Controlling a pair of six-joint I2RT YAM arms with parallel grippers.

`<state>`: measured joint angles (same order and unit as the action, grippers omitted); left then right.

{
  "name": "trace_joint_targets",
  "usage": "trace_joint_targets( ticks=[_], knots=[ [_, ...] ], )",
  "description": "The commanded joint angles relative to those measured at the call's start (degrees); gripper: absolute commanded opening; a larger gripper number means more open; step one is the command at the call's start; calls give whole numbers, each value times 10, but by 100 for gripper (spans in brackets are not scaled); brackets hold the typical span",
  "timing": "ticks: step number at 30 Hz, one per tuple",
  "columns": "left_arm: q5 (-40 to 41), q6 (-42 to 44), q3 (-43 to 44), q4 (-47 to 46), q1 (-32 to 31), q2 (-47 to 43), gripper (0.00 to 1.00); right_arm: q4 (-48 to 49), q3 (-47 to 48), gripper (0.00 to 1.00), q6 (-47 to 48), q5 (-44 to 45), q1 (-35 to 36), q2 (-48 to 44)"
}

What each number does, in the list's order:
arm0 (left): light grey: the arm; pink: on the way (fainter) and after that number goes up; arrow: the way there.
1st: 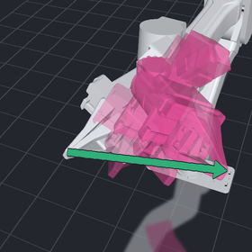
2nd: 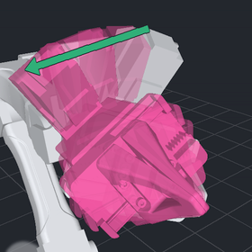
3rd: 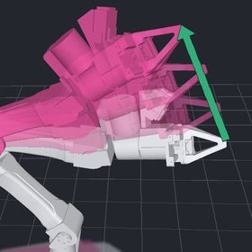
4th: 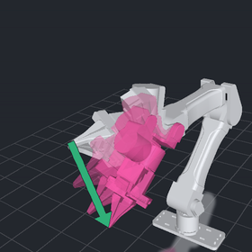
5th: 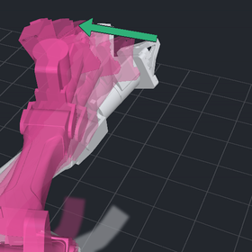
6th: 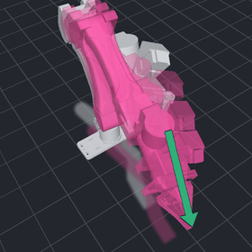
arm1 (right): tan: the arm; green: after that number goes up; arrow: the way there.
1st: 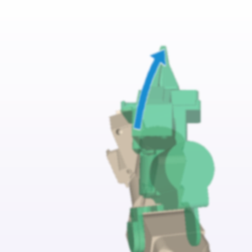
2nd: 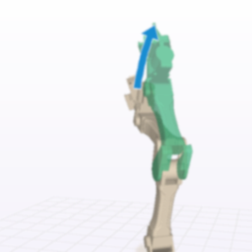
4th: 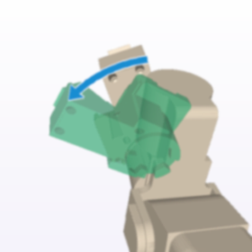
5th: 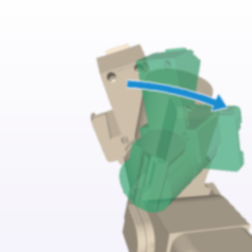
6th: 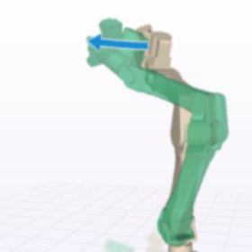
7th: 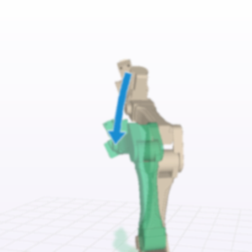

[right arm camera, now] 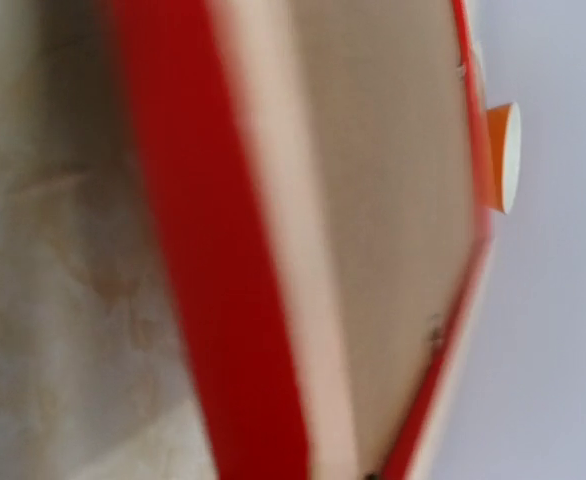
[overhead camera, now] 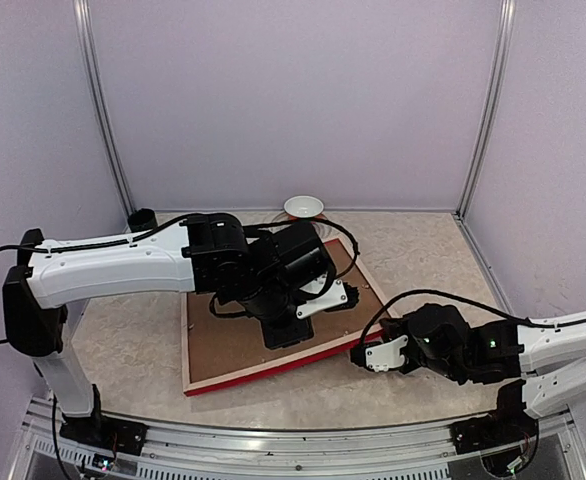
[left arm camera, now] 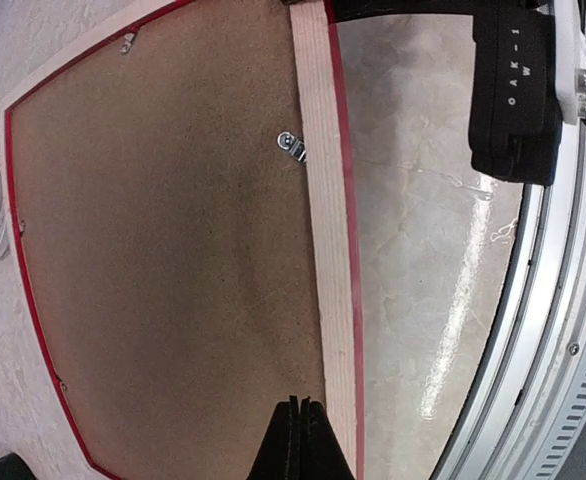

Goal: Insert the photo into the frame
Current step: Pass from the left arm to the right, then pass from the right arm to the left

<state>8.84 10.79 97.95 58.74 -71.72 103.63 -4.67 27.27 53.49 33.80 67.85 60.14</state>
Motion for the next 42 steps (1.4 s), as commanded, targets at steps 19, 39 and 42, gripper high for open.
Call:
trace_joint_targets(
  ticks=[19,39,42],
  knots=[
    [131,-20,-150,-145,-43,-119,80,28,59,18,-37,15,-1,-27],
    [322,3,-220,-138,-103,-84,62,-13,80,21,-74,-32,-7,-80],
    [337,10,-227,-141,-104,-78,53,-12,78,21,-74,-31,-7,-87]
  ],
)
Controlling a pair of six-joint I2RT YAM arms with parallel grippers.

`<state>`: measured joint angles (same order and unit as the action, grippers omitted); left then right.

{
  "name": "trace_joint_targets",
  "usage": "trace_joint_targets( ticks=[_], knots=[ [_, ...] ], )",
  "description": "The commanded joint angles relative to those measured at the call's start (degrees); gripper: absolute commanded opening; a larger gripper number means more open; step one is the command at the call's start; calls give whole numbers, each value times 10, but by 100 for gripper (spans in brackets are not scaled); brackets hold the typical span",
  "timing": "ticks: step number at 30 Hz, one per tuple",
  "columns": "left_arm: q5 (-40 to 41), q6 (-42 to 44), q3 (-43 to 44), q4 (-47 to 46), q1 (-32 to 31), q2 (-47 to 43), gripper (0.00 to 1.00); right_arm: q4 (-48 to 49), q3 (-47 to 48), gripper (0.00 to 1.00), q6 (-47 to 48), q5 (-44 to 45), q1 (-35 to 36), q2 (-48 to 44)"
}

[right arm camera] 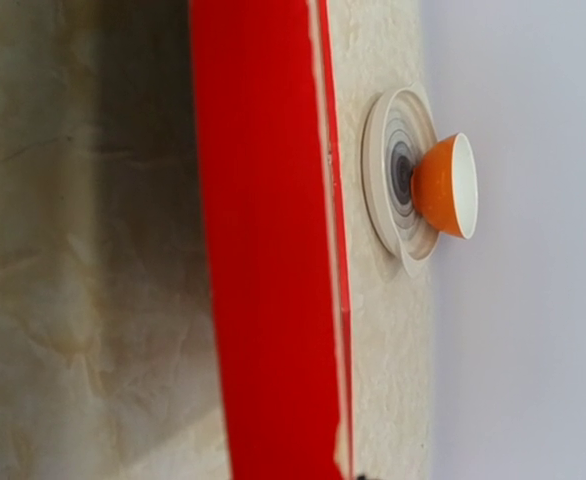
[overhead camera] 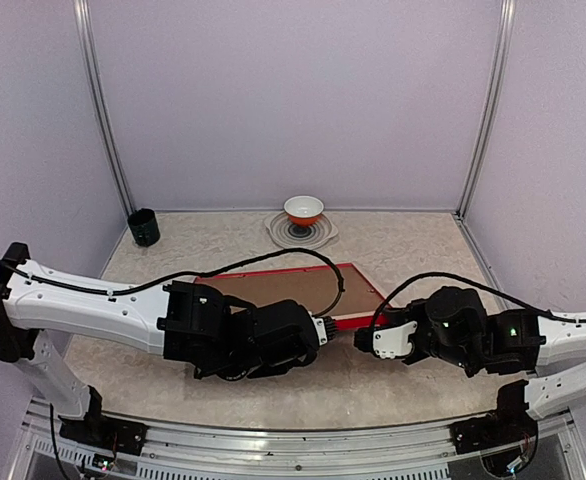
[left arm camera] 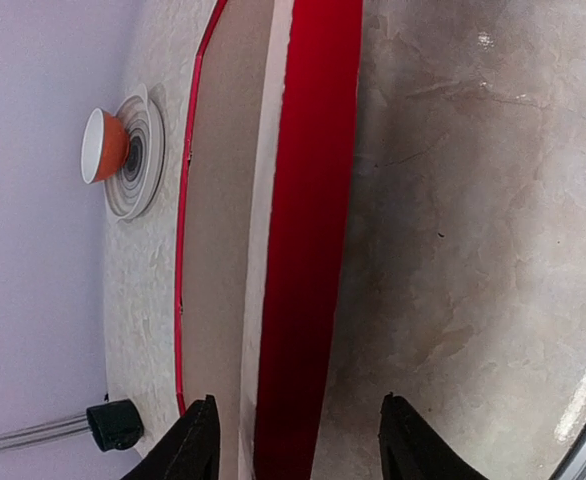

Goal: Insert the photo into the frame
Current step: Pass from the right arm to the left

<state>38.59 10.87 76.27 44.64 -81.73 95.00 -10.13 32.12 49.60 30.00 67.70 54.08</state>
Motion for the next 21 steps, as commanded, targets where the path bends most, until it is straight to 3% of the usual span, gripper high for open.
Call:
trace_joint_targets(
  ticks=[1,11,21],
  knots=[
    [46,11,-14,-3,-4,9,50,42,29,21,-35,9,-6,-28],
    [79,30,-49,-38,-3,9,46,41,27,22,-37,6,-7,-32],
    [94,51,-63,-66,2,0,14,38,29,22,-35,8,-8,-38]
  ],
)
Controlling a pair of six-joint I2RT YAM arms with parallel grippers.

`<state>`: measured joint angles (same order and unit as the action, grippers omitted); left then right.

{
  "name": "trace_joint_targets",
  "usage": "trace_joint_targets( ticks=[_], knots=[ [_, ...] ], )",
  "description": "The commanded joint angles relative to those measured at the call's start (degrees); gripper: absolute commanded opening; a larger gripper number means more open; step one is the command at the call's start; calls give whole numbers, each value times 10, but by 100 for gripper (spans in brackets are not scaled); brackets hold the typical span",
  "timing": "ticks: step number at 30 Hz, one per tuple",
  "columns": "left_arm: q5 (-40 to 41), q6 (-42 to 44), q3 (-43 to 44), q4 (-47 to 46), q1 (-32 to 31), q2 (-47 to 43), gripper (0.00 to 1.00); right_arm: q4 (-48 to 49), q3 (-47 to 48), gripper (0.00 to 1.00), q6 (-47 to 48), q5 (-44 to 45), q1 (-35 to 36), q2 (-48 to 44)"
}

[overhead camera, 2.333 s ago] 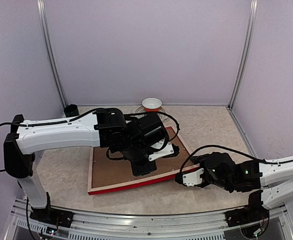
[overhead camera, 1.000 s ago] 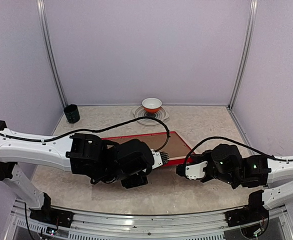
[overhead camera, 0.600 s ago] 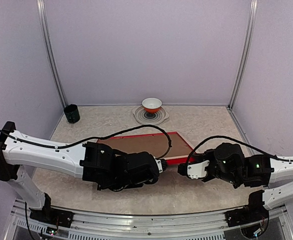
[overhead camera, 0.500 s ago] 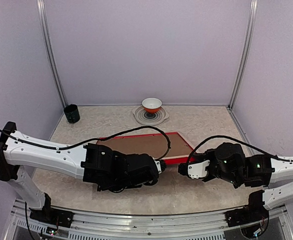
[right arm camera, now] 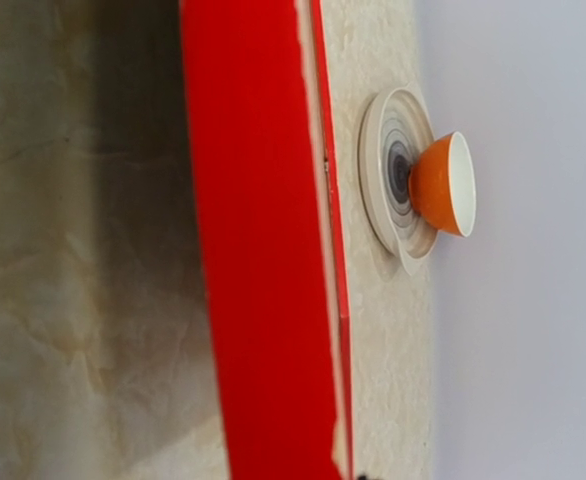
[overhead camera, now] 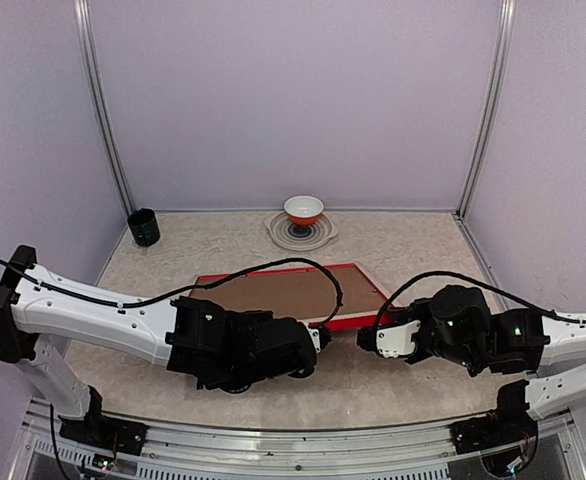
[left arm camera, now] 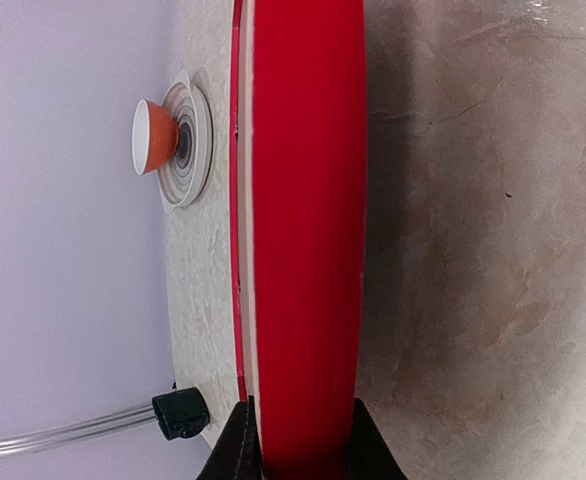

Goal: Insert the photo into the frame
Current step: Pass from the right arm to the left, then turn over the photo frame.

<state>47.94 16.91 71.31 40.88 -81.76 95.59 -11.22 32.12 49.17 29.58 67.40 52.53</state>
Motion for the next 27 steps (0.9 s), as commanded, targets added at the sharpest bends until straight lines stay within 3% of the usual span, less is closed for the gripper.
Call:
trace_joint_targets(
  ticks=[1,5,8,11,15,17,27],
  knots=[
    [-1,-7,-16,-34,4,-8,11,48,28,22,-31,13,-5,-24],
    [-8,-1,-15,-49,6,-19,1,48,27,23,-30,15,-5,-33],
    [-11,7,-7,-53,7,-25,0,48,29,30,-29,18,-5,-40],
    [-23,12,12,-48,7,-29,0,49,34,51,-30,23,-5,-47],
    [-54,14,43,-35,9,-32,0,55,37,90,-31,29,-5,-65],
    [-67,14,63,-32,11,-34,0,48,49,99,-37,30,-5,-75],
    [-128,-19,206,28,34,4,0,40,144,99,-126,20,-5,-174]
  ],
)
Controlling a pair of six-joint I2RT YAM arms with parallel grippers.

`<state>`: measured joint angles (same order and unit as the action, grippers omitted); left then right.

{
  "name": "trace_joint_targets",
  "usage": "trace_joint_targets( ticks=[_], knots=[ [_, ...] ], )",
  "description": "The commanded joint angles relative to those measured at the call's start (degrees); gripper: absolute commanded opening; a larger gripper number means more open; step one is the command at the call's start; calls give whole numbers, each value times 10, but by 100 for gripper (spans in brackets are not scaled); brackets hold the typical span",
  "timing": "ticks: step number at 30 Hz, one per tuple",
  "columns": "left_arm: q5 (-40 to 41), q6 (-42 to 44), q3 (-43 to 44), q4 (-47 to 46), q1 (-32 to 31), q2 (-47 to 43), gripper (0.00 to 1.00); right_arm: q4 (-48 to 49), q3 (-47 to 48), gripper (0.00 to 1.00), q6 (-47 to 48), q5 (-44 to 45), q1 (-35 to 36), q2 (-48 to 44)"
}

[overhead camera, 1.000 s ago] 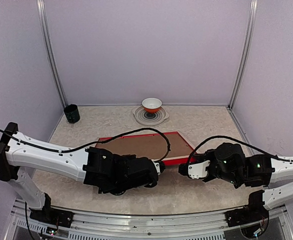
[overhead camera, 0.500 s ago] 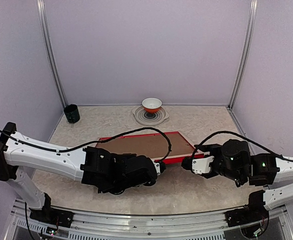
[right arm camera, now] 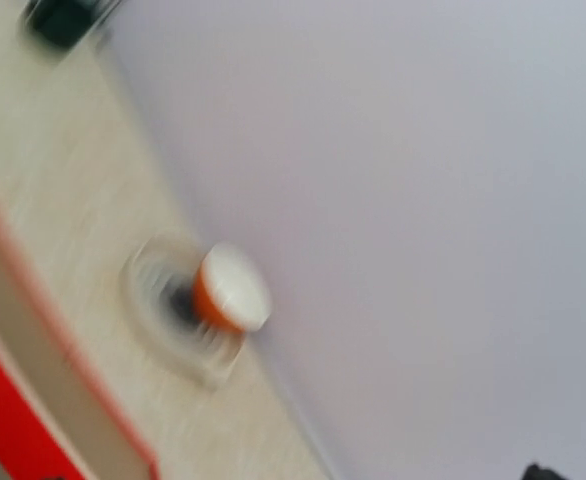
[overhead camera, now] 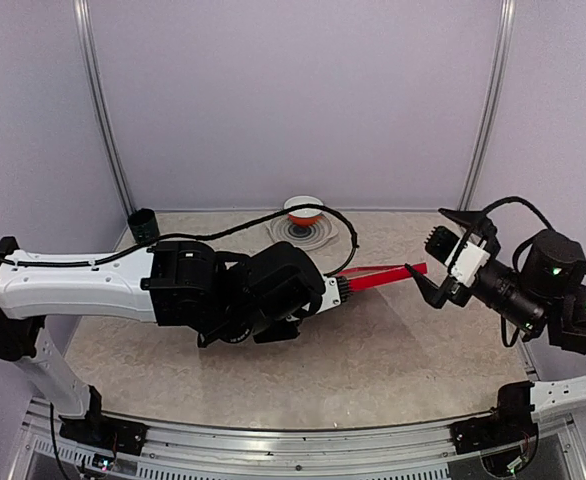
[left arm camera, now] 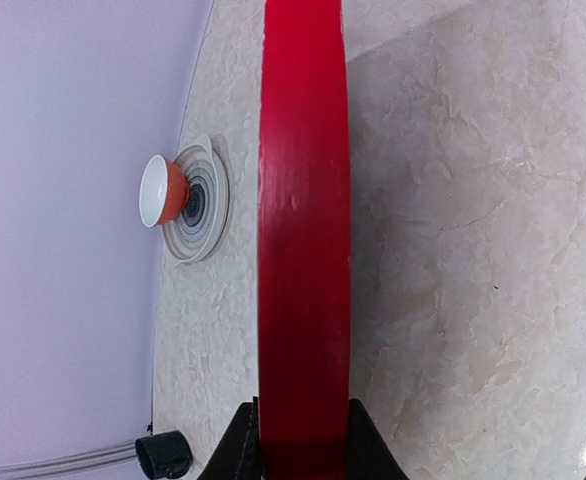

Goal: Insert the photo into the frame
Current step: Turn over the photo frame.

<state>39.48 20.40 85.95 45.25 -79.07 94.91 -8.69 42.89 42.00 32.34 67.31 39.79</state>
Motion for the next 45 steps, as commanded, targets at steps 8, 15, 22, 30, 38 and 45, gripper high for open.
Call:
trace_joint_targets(
  ticks=[8,15,22,30,38,45],
  knots=[
    [-96,-99,172,33,19,52,0,44,34,99,-78,-55,-4,-123],
    [-130,-133,230,36,24,55,0,54,38,99,-88,-68,-4,-156],
    [-129,-165,284,47,34,71,0,85,36,99,-103,-79,-4,-195],
    [-183,-208,284,27,67,54,0,117,39,99,-120,-97,-4,-220],
    [-226,-282,287,0,114,25,0,146,20,99,-118,-73,-4,-182],
    [-221,-336,278,5,145,10,0,185,-14,99,-147,-61,-4,-128]
  ],
)
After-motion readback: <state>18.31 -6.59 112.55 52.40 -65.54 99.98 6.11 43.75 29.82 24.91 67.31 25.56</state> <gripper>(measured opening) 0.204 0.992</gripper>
